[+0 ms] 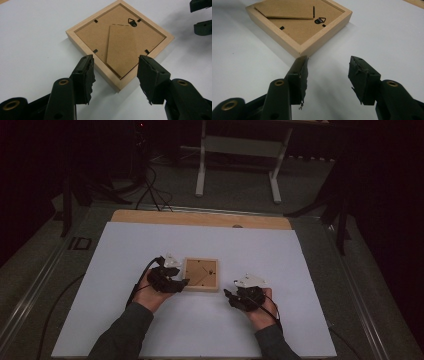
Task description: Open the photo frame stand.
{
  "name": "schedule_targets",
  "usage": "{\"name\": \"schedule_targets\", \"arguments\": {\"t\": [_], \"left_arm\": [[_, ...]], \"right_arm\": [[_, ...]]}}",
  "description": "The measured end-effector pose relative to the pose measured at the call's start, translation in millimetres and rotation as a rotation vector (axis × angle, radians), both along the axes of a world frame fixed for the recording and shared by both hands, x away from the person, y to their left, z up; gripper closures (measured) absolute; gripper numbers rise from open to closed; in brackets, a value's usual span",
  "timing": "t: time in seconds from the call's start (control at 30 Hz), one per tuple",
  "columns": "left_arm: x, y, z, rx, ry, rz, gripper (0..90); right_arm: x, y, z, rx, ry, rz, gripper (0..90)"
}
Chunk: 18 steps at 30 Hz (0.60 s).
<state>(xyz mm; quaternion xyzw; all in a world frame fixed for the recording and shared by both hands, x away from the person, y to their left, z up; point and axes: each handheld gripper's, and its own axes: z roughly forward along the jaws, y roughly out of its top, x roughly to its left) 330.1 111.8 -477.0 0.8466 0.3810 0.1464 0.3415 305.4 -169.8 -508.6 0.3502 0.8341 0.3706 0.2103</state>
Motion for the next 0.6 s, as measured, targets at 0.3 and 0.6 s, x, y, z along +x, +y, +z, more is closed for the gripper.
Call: {"name": "schedule_targets", "arguments": {"t": [0.3,0.6], "left_arm": [[8.1,-11.0,-1.7,0.018,0.011,-0.019,47.4],[14.3,-18.1,-4.2,0.034,0.015,-0.02,47.4]], "right_arm": [[-1.2,0.8,-0.5,0.001,-0.001,0.001,50.1],[-1.5,1.4,-1.0,-0.001,-0.006,0.003,50.3]]}}
